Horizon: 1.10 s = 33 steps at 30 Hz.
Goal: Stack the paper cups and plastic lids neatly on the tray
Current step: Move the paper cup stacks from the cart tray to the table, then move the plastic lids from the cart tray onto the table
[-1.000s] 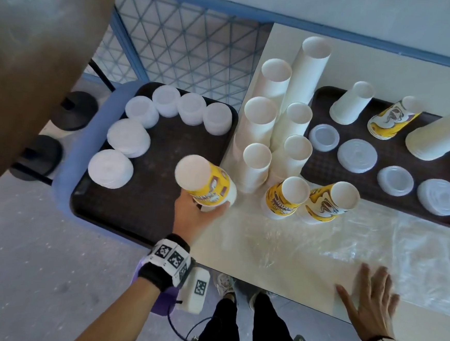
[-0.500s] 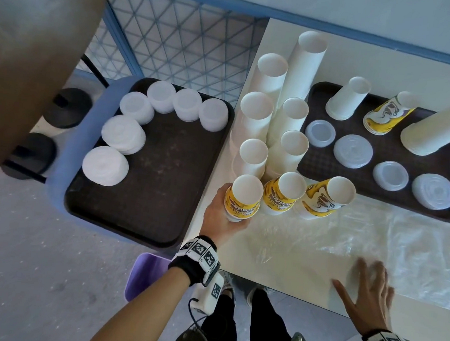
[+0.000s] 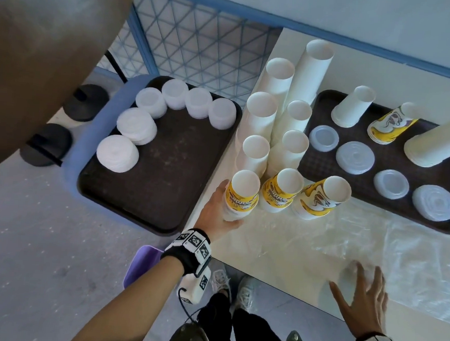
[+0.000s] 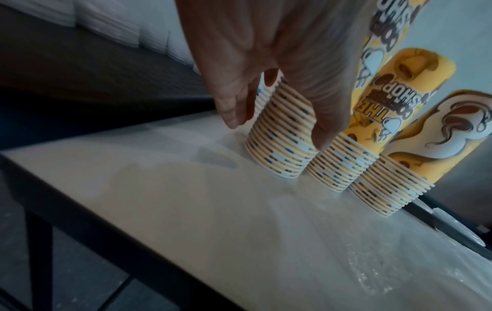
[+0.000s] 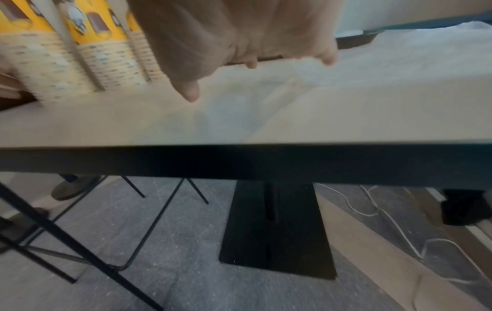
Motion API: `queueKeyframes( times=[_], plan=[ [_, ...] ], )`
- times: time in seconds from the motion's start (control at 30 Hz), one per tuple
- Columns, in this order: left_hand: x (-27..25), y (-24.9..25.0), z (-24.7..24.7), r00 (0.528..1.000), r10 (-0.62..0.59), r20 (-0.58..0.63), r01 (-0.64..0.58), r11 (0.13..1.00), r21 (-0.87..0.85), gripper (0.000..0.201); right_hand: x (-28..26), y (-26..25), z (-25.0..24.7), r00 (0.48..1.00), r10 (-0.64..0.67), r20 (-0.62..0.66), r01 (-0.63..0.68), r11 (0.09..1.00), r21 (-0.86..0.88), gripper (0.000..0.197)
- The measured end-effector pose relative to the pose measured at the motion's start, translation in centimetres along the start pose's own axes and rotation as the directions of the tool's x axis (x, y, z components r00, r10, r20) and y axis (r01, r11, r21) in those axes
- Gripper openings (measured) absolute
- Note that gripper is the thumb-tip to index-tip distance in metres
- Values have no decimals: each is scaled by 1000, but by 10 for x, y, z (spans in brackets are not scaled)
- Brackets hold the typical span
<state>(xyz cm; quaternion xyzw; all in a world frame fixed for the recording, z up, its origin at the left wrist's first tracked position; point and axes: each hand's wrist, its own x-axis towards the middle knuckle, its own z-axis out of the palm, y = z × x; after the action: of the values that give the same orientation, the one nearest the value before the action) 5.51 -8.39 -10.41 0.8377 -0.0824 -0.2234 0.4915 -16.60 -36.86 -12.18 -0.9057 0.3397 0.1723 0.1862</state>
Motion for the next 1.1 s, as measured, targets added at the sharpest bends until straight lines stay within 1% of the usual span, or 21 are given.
queueKeyframes(
  times=[0.03, 0.07, 0.13, 0.17, 0.2, 0.23, 0.3, 0.37, 0.43, 0.53, 0.6, 0.67, 0.7, 0.73, 0.8, 0.9, 0.97, 1.03, 1.1],
  plan=[
    [-3, -1, -2, 1000, 0, 4, -1, 1000, 22, 92, -2, 0, -2, 1000, -9, -9, 9, 1000, 5, 112],
    [-7, -2, -5, 1000, 0, 3, 0, 999, 51, 94, -6, -3, -8, 999, -19, -30, 19, 1000, 2, 104],
    [-15, -5, -12, 1000, 5, -31, -2, 995, 101, 89, -13, -9, -18, 988, -87, -131, 88, 996, 5, 80],
    [-19, -6, -17, 998, 14, -68, -6, 993, 119, 83, -15, -14, -22, 970, -155, -187, 161, 987, 20, 70],
    [-24, -8, -23, 994, 27, -106, -12, 990, 137, 75, -19, -23, -29, 952, -232, -200, 244, 969, 38, 61],
    [-29, -10, -30, 989, 33, -142, -11, 988, 152, 68, -22, -30, -32, 923, -329, -199, 346, 936, 57, 50],
    [-38, -15, -47, 977, 21, -213, 16, 985, 171, 59, -27, -52, -39, 859, -502, -96, 510, 853, 109, 22],
    [-43, -19, -69, 960, 21, -281, 32, 982, 184, 53, -27, -84, -47, 794, -606, 48, 595, 791, 141, 28],
    [-42, -24, -96, 938, 14, -345, 60, 978, 201, 49, -28, -129, -53, 740, -657, 146, 624, 751, 217, 24],
    [-37, -33, -139, 910, -47, -413, 148, 965, 217, 50, -38, -211, -53, 648, -737, 192, 622, 658, 423, 14],
    [-31, -41, -170, 894, -83, -440, 200, 953, 226, 53, -46, -269, -46, 589, -791, 167, 604, 568, 559, 13],
    [-24, -48, -198, 888, -105, -449, 236, 940, 248, 57, -48, -327, -35, 550, -820, 160, 572, 509, 643, 17],
    [-19, -53, -211, 885, -120, -450, 260, 929, 263, 60, -46, -356, -30, 549, -821, 158, 570, 506, 648, 16],
    [-14, -57, -222, 882, -131, -453, 280, 918, 281, 62, -42, -384, -24, 560, -815, 148, 578, 512, 636, 14],
    [-2, -66, -240, 883, -128, -452, 291, 904, 312, 67, -30, -434, -12, 607, -786, 117, 588, 543, 600, 14],
    [14, -73, -258, 896, -129, -424, 293, 890, 349, 73, -5, -491, -1, 680, -732, 47, 629, 615, 475, 25],
    [25, -78, -265, 916, -121, -382, 270, 890, 368, 76, 12, -517, 3, 708, -706, 27, 659, 673, 335, 37],
    [34, -81, -269, 935, -108, -339, 246, 884, 398, 79, 29, -536, 6, 715, -697, 52, 680, 711, 180, 44],
    [42, -85, -271, 943, -117, -313, 250, 868, 429, 81, 43, -550, 9, 695, -715, 79, 714, 699, 47, 49]
  ],
)
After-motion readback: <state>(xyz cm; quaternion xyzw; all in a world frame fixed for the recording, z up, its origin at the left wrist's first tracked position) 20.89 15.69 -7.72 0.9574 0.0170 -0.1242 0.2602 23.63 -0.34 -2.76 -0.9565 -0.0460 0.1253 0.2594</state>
